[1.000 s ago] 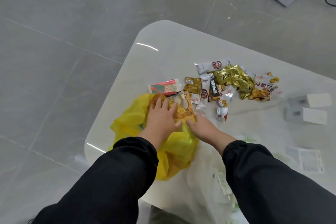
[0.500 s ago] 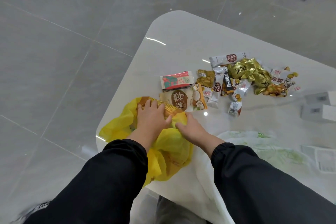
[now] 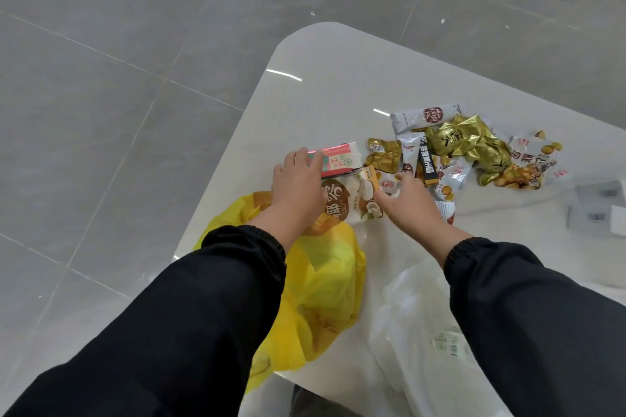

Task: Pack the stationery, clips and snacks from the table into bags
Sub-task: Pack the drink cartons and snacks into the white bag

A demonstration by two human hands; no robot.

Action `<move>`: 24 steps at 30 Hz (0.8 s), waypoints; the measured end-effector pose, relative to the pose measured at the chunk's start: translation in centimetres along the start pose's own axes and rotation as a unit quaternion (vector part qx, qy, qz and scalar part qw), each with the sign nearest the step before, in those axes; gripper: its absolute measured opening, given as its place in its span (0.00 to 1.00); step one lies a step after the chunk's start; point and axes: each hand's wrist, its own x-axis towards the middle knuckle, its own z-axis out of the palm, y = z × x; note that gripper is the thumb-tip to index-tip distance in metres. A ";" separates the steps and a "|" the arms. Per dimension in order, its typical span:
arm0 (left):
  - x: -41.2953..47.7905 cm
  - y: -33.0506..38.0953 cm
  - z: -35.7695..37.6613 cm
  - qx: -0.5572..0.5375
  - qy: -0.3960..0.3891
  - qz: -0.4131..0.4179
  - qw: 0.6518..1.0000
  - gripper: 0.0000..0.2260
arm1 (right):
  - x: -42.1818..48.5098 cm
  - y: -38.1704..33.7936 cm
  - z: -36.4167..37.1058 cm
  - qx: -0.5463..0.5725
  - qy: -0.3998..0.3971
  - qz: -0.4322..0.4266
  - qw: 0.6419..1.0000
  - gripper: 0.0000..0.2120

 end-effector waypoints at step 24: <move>4.7 1.1 2.1 -0.096 -0.021 -0.044 0.994 0.21 | 3.4 0.8 2.1 0.172 -0.059 0.131 0.975 0.09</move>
